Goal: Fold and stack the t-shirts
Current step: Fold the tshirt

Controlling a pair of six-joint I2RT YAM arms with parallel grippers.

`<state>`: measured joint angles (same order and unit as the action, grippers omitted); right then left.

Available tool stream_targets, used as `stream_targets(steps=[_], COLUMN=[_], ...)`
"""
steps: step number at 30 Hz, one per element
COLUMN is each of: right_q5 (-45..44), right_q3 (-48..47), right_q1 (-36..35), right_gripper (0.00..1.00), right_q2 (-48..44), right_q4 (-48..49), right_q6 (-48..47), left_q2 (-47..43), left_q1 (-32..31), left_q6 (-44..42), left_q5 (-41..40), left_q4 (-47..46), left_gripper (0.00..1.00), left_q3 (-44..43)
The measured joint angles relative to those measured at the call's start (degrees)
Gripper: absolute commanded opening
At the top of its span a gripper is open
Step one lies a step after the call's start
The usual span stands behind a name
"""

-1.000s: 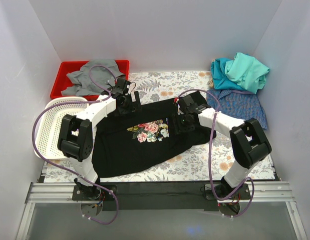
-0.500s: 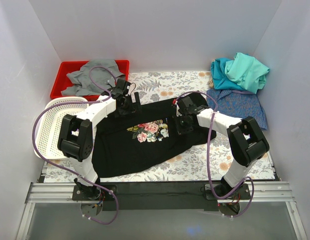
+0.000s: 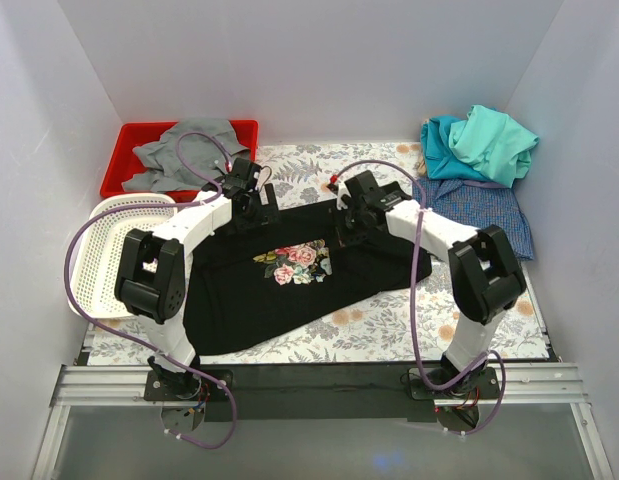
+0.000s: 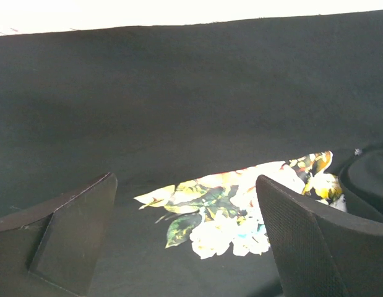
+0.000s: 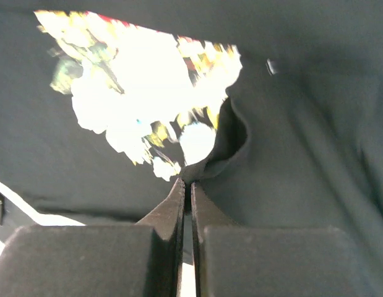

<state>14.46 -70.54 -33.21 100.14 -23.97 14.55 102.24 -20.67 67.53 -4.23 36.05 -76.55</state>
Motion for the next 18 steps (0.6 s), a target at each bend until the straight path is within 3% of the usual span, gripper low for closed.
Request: stream_targets(steps=[1, 4, 5, 11, 18], right_q5=[0.81, 3.61, 4.55, 3.19, -11.82], right_q3=[-1.79, -6.91, -7.74, -8.63, -6.91], right_q1=[-0.09, -0.28, -0.31, -0.70, -0.20], right_gripper=[0.15, 0.33, 0.45, 0.57, 0.59], right_q2=[1.57, 7.08, 8.44, 11.30, 3.43], right_q4=[0.24, 1.03, 1.29, -0.72, -2.05], right_q6=[-0.09, -0.31, -0.52, -1.68, -3.19], left_q2=[-0.07, -0.70, -0.92, -1.40, -1.40], left_q1=[0.00, 0.00, 0.00, 0.00, 0.00], left_q6=[0.15, 0.52, 0.59, 0.92, 0.92], left_q5=[-0.44, -1.60, -1.84, -2.47, -2.36], left_q4=[0.04, 0.17, 0.24, 0.83, 0.94], left_gripper=[0.95, 0.96, 0.95, 0.96, 0.95], left_q3=[0.00, 0.00, 0.00, 0.00, -0.13])
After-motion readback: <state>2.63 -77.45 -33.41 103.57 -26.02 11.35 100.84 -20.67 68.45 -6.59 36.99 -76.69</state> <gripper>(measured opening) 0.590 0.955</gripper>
